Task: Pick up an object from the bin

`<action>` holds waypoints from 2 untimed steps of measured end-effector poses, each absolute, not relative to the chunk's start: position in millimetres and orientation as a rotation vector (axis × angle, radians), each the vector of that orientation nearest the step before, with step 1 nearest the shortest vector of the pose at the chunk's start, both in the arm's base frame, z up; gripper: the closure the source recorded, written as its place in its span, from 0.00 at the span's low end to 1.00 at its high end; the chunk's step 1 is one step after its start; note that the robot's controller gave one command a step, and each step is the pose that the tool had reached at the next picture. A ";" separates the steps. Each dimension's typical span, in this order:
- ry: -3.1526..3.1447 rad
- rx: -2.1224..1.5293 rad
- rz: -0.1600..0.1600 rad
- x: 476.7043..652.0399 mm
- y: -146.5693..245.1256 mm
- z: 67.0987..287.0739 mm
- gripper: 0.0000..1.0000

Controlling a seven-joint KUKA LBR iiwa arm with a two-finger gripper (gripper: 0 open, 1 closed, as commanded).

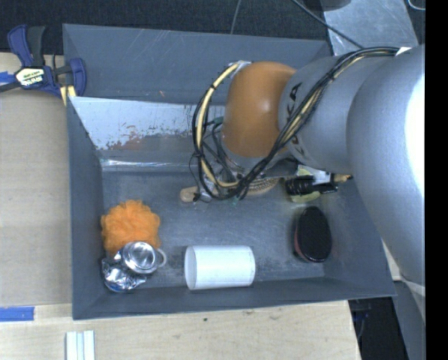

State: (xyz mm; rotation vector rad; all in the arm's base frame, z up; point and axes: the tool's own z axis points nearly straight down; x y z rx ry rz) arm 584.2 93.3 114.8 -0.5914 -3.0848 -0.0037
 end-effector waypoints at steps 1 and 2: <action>-3.087 -0.567 -0.006 482.4 140.1 157.1 1.00; -3.088 -0.576 -0.004 485.1 137.4 155.6 0.00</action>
Offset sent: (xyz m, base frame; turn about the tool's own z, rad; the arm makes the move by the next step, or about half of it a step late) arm -0.0994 0.0442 0.0409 -0.0090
